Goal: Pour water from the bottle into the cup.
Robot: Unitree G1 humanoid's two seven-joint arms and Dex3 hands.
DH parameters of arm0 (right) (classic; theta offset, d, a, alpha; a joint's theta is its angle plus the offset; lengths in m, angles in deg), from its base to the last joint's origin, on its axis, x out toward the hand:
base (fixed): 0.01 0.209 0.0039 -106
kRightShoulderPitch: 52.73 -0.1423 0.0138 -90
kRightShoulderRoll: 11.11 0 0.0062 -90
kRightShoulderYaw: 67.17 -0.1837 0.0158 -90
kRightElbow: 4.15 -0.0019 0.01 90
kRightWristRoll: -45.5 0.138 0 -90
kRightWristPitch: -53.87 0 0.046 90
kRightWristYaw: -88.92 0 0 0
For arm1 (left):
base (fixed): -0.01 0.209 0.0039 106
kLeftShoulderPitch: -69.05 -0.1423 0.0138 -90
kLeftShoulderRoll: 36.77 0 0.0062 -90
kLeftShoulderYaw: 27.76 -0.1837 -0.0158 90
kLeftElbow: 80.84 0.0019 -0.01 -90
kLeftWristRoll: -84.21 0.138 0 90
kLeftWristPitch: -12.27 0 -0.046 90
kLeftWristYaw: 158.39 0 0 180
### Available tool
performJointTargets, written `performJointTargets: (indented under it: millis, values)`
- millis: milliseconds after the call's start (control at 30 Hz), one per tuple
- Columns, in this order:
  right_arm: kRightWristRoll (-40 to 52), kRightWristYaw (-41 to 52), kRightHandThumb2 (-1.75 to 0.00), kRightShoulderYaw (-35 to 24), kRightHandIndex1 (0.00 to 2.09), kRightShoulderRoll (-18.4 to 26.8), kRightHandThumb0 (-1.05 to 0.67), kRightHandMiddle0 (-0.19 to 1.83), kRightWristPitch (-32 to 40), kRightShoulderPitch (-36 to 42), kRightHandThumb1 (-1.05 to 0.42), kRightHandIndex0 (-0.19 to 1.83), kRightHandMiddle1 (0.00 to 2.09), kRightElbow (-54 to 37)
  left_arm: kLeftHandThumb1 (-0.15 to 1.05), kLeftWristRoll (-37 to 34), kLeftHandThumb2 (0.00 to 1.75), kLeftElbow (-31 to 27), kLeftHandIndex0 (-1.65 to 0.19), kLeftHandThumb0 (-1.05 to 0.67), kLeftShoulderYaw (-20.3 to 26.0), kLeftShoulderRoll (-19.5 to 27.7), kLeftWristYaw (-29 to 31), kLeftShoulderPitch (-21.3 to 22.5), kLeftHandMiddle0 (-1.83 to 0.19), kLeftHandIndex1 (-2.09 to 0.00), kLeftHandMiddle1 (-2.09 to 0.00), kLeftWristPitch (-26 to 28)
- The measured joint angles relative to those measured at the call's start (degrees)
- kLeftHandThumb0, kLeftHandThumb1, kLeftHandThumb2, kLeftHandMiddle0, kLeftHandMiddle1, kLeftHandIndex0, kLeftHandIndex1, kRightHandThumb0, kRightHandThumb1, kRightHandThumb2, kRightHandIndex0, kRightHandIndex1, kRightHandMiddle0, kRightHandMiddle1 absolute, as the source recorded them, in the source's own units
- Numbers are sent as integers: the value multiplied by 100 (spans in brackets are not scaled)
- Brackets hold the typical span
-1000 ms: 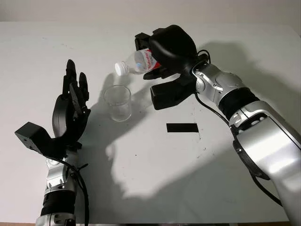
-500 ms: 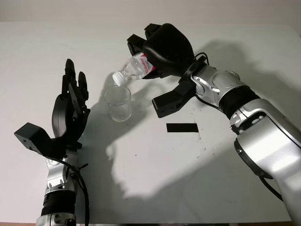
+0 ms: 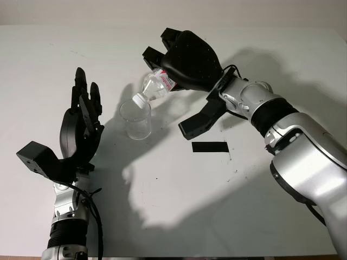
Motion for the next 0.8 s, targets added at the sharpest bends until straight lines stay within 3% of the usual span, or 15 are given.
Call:
performJointTargets:
  millis: [233,400,467,633,800]
  values:
    - [-30,-106,-35,44,209,-11,-45,68,7,-51,-105,126,209,12,105,-4,82,22,19,-77,2,7,34,10,19,0,0,-5]
    - [224,-108,-30,-70,209,-46,-45,39,-133,-50,-105,119,204,48,105,-4,82,21,19,-76,2,9,33,10,19,0,0,-5]
    - [644,164,-25,-347,209,-85,-44,38,-327,-43,-105,115,208,50,105,-4,82,20,19,-76,3,12,33,10,19,0,0,-4]
    - [2205,1122,-26,-1514,209,-252,-40,98,-942,65,-105,136,209,-50,105,-6,82,16,19,-75,8,13,41,9,19,0,0,-4]
    - [3620,2245,-37,-2612,209,-408,-42,100,-1213,255,-105,131,209,-191,105,-5,83,-40,19,-75,6,15,38,-15,19,0,0,12]
